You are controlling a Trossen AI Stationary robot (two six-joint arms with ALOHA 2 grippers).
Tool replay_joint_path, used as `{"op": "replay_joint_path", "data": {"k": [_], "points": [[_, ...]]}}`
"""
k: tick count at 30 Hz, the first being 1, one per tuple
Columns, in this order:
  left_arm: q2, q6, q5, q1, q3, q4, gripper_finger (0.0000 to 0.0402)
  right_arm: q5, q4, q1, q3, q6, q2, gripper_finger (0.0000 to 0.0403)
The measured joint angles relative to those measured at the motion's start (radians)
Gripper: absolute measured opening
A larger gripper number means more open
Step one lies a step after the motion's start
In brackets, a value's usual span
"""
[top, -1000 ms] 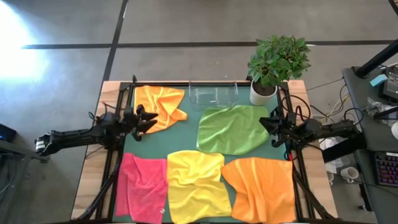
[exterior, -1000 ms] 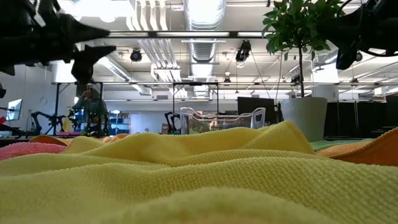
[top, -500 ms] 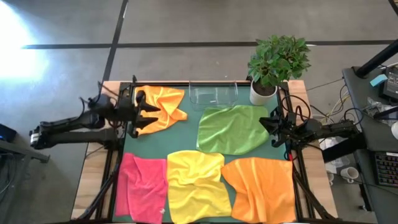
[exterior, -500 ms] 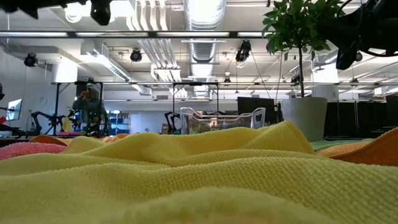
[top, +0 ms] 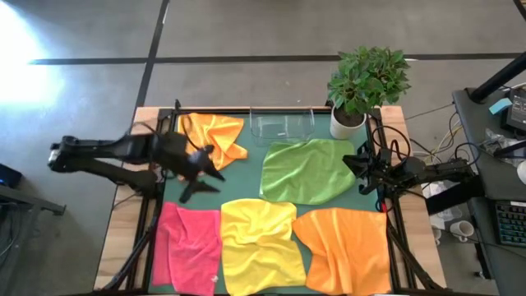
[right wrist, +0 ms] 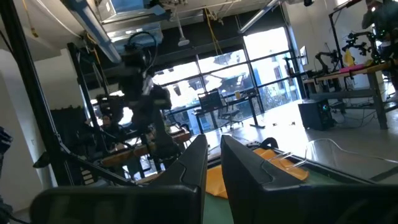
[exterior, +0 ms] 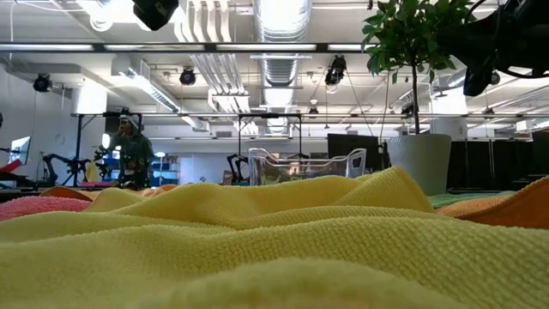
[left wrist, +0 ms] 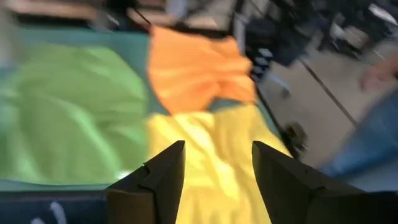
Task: Fold microfiber towels
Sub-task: Fold the yellow towel
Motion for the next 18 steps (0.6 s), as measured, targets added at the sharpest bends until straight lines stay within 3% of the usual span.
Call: {"op": "replay_joint_path", "data": {"k": [11,18], "points": [[0.289,-0.319,-0.044,-0.379,-0.004,0.053,0.0171,0.000,0.000,0.000,0.000,0.000,0.000,0.0038],[0.488,-0.427,-0.051,-0.548,-0.002,0.306,0.0171,0.000,0.000,0.000,0.000,0.000,0.000,0.0038]]}}
